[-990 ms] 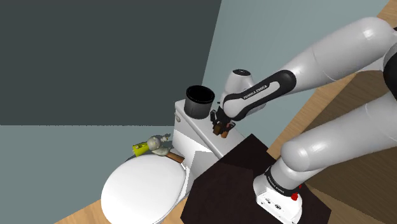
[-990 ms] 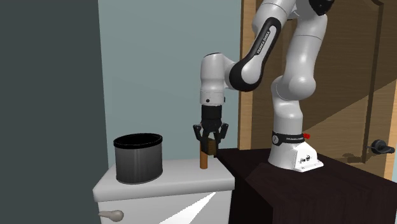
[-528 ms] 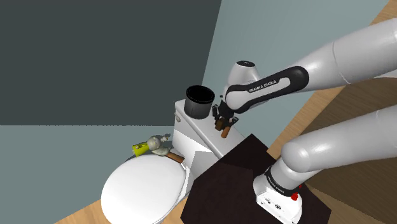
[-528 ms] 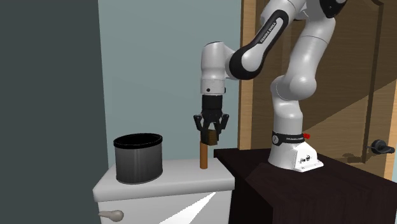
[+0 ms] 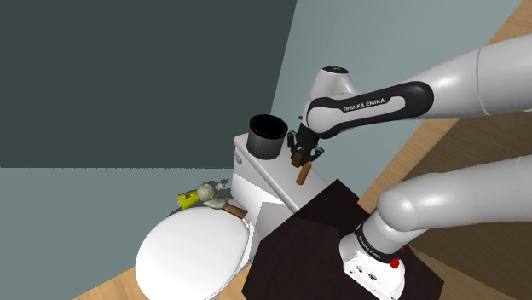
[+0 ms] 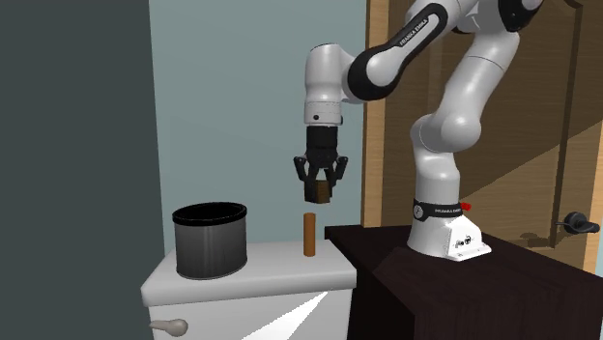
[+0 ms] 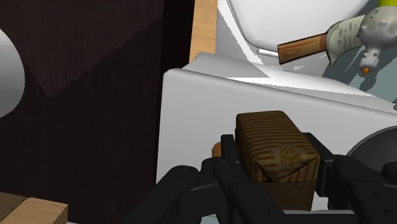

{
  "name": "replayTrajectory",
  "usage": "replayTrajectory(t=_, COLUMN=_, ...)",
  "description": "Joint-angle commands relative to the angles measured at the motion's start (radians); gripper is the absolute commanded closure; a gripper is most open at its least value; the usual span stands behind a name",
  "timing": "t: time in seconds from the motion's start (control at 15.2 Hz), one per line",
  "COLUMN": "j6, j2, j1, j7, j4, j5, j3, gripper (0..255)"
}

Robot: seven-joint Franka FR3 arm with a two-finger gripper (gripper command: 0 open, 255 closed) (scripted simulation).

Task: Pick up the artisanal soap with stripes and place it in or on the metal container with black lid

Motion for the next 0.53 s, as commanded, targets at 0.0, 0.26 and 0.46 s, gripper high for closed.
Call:
replayTrajectory(t=0.0, j6=-0.039, j2=-0.025, j1=0.003, j7=0.0, j4=0.014, j5=-0.001, j3=-0.006, gripper=255)
replayTrajectory(t=0.26, j6=-0.11, j2=-0.066, j1=0.004, j7=-0.002, j4=0.044, j5=-0.006, j3=-0.019, gripper=255)
replayTrajectory(t=0.46, j6=-0.129, j2=-0.036, j1=-0.014, j7=-0.005, j4=0.093, j5=-0.023, j3=-0.024, gripper=255)
